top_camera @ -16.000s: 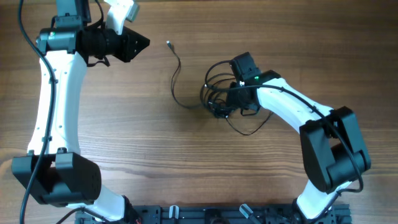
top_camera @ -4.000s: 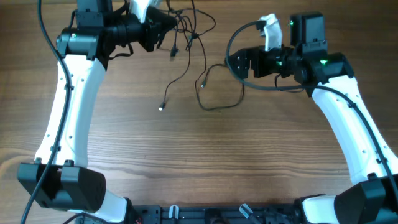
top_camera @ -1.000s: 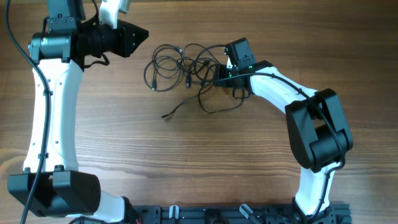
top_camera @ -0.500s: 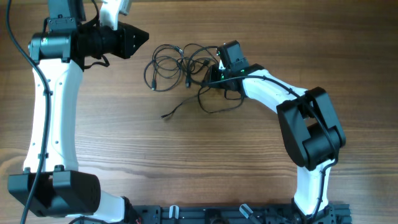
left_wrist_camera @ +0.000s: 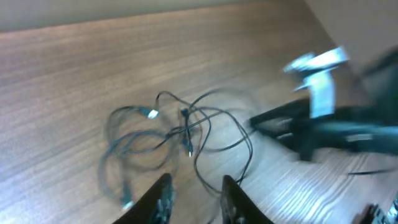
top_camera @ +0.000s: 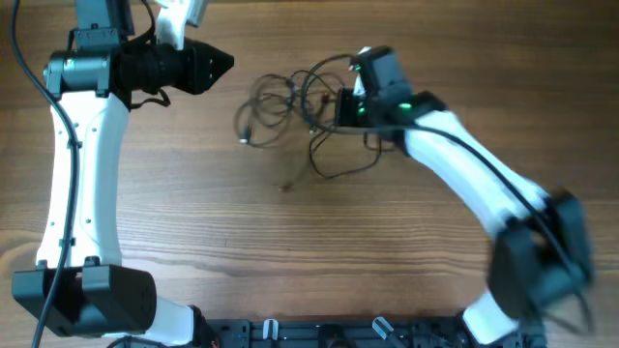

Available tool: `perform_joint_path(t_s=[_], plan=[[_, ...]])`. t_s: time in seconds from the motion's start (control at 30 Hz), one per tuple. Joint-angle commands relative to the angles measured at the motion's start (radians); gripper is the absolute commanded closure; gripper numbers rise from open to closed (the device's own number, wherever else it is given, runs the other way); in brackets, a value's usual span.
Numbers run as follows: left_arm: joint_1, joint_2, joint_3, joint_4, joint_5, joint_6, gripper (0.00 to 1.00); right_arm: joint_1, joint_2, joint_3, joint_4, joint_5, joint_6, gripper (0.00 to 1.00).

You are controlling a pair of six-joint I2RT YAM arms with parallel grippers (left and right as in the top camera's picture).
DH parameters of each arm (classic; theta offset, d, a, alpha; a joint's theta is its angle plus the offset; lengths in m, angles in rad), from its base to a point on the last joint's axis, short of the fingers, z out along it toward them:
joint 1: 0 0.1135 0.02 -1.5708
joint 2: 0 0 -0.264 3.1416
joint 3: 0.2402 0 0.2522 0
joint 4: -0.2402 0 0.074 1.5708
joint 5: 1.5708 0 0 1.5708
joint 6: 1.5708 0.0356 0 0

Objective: Untangle cables

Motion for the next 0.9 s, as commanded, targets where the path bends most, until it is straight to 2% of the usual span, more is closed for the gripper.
perform_joint_path(t_s=[0.0,0.17,0.33,0.4,0.7,0.8,0.87], plan=[[-0.012,0.003,0.01,-0.043,0.005,0.08,0.66,0.002,-0.203,0.002,-0.032,-0.031,-0.061,0.96],[-0.074,0.043,-0.018,-0.081,0.076,0.175,0.59,0.002,-0.352,0.002,-0.037,-0.076,-0.068,0.96],[-0.152,0.087,-0.074,-0.081,0.256,0.371,0.5,0.002,-0.374,0.002,-0.063,-0.108,-0.051,0.96],[-0.184,0.106,-0.085,-0.081,0.279,0.427,0.5,0.002,-0.374,0.002,-0.062,-0.117,-0.05,0.96],[-0.244,0.152,-0.085,-0.06,0.287,0.505,0.59,0.002,-0.374,0.002,-0.035,-0.167,-0.039,0.96],[-0.248,0.154,-0.085,-0.048,0.298,0.541,0.66,0.002,-0.374,0.002,-0.02,-0.189,-0.023,0.96],[-0.248,0.156,-0.085,-0.019,0.3,0.541,0.67,0.002,-0.374,0.002,-0.016,-0.208,-0.022,0.96]])
